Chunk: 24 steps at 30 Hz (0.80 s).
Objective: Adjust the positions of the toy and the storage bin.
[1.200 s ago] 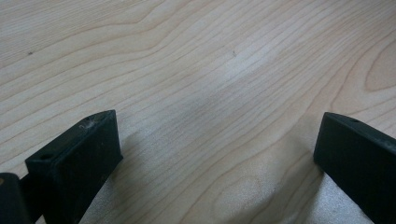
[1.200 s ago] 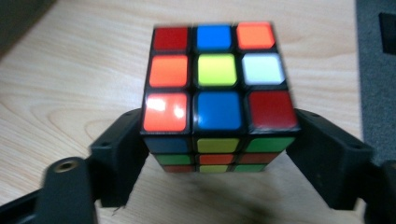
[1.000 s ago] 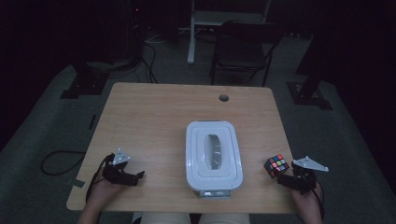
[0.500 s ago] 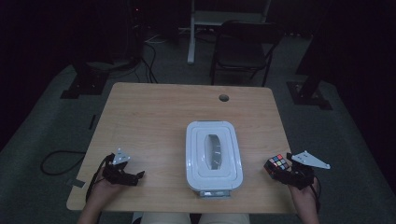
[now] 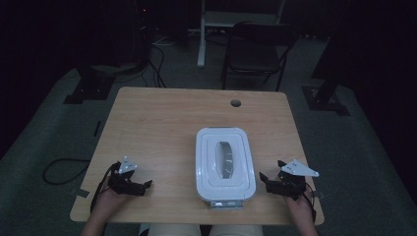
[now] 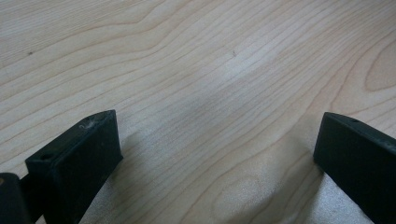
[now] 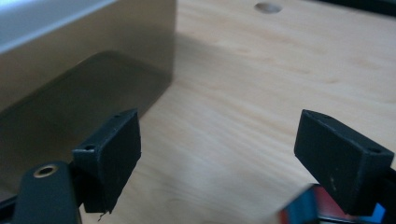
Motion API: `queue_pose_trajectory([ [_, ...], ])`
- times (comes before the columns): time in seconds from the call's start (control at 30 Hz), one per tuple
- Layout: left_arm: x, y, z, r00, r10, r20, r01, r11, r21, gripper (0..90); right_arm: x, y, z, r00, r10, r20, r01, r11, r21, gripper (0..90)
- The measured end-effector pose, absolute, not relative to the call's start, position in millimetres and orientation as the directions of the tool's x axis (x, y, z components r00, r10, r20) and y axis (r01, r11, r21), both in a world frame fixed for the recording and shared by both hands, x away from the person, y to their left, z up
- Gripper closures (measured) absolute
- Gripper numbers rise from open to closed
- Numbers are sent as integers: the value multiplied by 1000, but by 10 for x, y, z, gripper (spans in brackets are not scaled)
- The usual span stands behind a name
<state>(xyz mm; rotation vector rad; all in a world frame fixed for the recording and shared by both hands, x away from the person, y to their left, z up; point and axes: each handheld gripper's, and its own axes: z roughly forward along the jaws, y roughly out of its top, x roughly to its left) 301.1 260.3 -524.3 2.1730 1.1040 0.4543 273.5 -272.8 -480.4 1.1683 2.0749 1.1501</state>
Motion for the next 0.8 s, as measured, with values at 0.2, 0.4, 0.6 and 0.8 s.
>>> queue_pose_trajectory([
  [0.2, 3011, 2604, -5242, 585, 811, 14, 586, -434, 684, 14, 2762, -2609, -4985, -533, 846, -18, 459, 307, 833, 170],
  [0.4, 3010, 2603, -5243, 584, 812, 14, 586, -433, 684, 14, 2810, -2539, -5154, -538, 843, -10, 510, 336, 792, 175],
  [0.6, 3010, 2603, -5242, 584, 812, 13, 587, -433, 684, 14, 2869, -2499, -5250, -550, 834, -37, 523, 379, 764, 165],
  [0.8, 3010, 2603, -5243, 584, 812, 13, 586, -433, 684, 14, 2906, -2437, -5268, -566, 823, -52, 534, 414, 737, 142],
])
